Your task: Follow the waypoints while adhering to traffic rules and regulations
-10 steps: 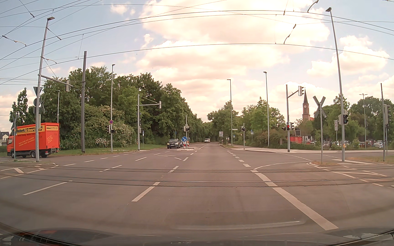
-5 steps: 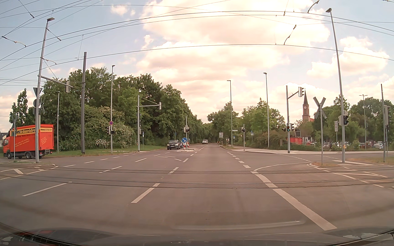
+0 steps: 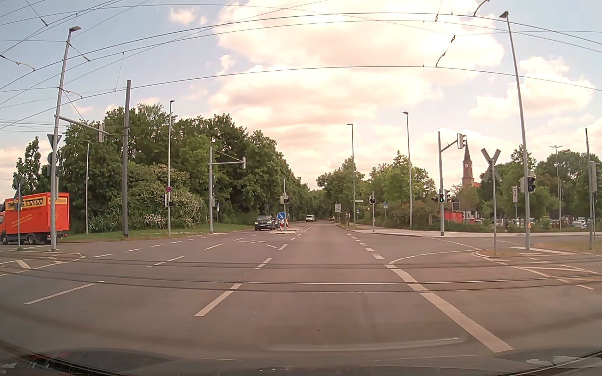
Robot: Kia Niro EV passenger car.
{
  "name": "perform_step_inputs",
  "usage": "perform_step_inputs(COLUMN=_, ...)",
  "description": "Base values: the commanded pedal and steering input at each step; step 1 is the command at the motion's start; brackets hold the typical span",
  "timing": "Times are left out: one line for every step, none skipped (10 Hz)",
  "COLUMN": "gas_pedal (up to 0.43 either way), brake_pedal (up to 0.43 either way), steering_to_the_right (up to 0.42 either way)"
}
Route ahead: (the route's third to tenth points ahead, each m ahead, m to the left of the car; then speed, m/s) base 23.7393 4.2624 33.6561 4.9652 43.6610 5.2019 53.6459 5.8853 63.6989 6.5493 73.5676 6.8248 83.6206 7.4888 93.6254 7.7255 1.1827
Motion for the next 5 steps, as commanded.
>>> perform_step_inputs(gas_pedal=0.331, brake_pedal=0.012, steering_to_the_right=-0.003)
perform_step_inputs(gas_pedal=0.358, brake_pedal=0.012, steering_to_the_right=-0.003)
perform_step_inputs(gas_pedal=0.378, brake_pedal=0.012, steering_to_the_right=-0.003)
perform_step_inputs(gas_pedal=0.398, brake_pedal=0.012, steering_to_the_right=-0.002)
perform_step_inputs(gas_pedal=0.409, brake_pedal=0.012, steering_to_the_right=-0.002)
